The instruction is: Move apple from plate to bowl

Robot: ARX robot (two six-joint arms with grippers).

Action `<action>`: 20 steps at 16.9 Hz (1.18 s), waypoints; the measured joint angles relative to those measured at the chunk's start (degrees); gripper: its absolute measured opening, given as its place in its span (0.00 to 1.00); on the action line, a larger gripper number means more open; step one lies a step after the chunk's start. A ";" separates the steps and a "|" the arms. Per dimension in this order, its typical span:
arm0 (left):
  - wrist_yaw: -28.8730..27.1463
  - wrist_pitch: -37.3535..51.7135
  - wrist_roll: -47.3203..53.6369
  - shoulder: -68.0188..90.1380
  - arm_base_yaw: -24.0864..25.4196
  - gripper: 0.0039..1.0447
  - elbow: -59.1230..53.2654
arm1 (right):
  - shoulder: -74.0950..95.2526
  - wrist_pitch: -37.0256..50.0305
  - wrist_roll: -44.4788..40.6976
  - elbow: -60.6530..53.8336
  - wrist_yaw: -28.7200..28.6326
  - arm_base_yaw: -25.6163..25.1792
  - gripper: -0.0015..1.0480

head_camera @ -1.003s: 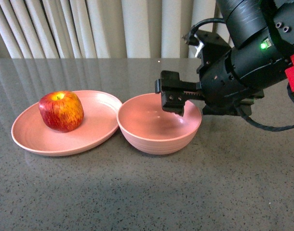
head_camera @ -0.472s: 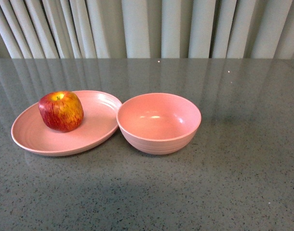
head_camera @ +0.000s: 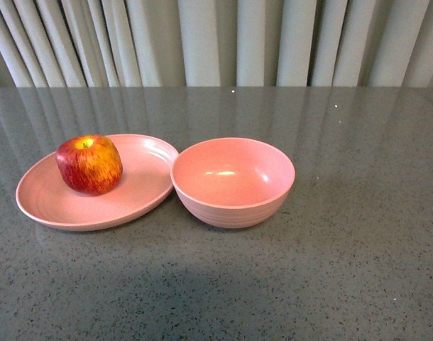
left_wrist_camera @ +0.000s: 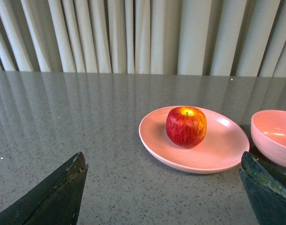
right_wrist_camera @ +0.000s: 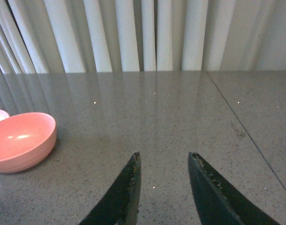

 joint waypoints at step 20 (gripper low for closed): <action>0.00 0.00 0.02 0.00 0.00 0.94 0.00 | -11.58 -0.31 -1.14 -7.89 -6.91 -7.45 0.02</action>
